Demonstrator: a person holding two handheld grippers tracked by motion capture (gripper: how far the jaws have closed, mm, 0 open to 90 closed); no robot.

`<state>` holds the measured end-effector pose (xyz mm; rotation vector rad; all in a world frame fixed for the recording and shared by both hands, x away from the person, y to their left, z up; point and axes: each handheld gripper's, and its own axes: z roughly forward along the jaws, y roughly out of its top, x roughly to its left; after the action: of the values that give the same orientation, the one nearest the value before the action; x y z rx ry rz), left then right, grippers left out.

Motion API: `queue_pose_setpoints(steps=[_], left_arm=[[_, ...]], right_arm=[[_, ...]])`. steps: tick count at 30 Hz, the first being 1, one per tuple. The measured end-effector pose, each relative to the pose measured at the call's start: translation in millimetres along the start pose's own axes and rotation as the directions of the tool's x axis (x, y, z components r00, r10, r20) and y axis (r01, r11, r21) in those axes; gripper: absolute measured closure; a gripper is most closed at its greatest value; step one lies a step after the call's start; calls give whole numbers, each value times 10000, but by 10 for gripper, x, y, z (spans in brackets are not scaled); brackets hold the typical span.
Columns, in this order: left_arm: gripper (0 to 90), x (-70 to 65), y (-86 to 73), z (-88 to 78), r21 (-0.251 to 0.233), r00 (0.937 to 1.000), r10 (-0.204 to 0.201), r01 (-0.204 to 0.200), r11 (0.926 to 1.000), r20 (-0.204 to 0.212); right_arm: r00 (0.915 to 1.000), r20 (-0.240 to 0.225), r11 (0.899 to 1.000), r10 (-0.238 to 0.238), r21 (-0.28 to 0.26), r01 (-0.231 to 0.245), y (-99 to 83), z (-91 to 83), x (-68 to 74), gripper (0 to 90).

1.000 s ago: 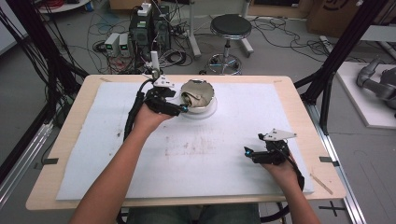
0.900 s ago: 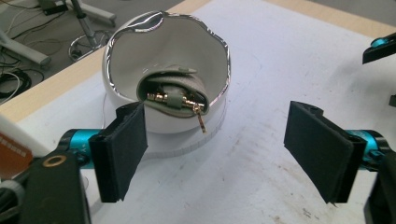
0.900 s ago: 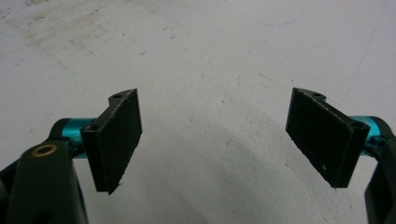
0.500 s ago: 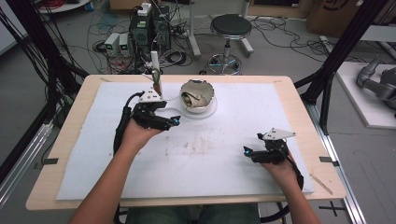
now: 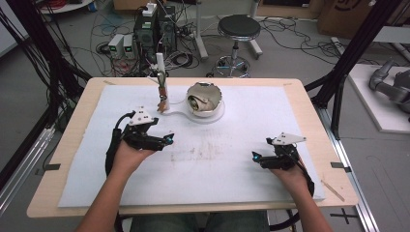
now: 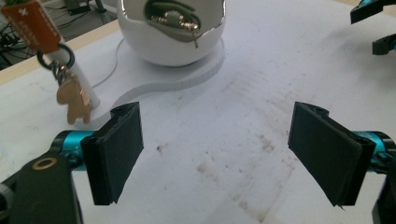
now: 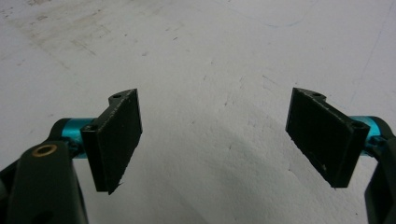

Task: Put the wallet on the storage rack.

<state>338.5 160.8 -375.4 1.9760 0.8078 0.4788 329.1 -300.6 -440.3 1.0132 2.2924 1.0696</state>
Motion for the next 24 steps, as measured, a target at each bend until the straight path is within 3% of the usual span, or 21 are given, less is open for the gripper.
queue_pose_setpoints(steps=[4, 16, 24], left_arm=[[181, -5, -98, -48, -93, 9998, 156, -157, 9998, -103], [181, 32, -531, -171, -5, 9986, -383, 383, 9993, -376], [180, 71, -603, -159, 29, 9978, -408, 410, 9992, -529]], right_arm=[[10000, 41, 9999, -17, -141, 18, 1, -11, 0, 187], [10000, 59, 9999, 37, -123, -36, -9, -24, -10, 187], [9994, 94, 9993, 337, -144, -335, -35, -10, -79, 187]])
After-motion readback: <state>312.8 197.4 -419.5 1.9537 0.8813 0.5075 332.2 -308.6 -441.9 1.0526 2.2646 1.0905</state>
